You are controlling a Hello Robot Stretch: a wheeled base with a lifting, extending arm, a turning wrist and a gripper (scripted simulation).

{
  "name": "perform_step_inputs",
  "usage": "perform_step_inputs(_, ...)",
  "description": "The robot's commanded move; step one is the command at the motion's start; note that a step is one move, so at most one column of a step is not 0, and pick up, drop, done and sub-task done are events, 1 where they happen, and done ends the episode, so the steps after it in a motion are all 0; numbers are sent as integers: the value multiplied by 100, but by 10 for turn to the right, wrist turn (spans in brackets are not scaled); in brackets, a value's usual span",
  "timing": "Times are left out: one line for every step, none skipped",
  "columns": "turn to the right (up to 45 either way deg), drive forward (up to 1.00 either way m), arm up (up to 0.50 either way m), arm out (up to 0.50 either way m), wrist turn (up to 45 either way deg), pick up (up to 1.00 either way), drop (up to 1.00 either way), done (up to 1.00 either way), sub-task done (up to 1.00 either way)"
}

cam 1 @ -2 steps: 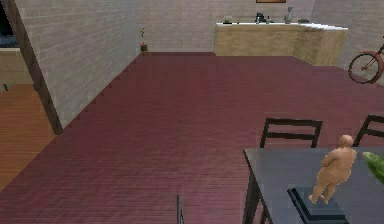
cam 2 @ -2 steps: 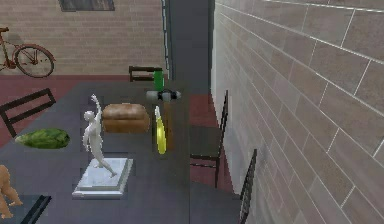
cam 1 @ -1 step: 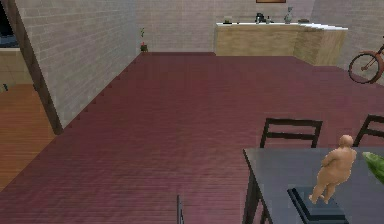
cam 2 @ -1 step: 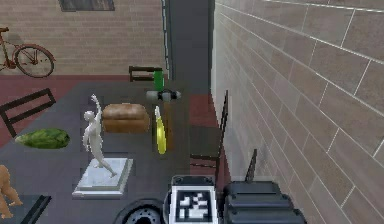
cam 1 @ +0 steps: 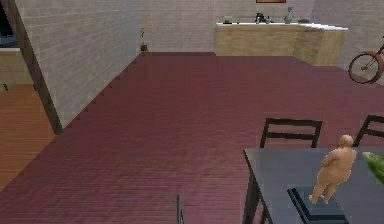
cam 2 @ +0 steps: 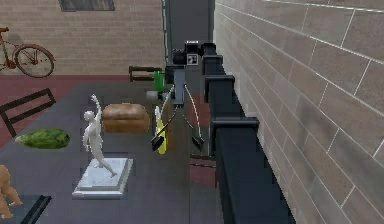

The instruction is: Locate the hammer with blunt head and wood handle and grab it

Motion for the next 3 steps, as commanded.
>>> perform_step_inputs(0,0,0,0,450,0,0,0,0)
perform_step_inputs(0,0,0,0,450,0,0,0,0)
perform_step_inputs(0,0,0,0,450,0,0,0,0)
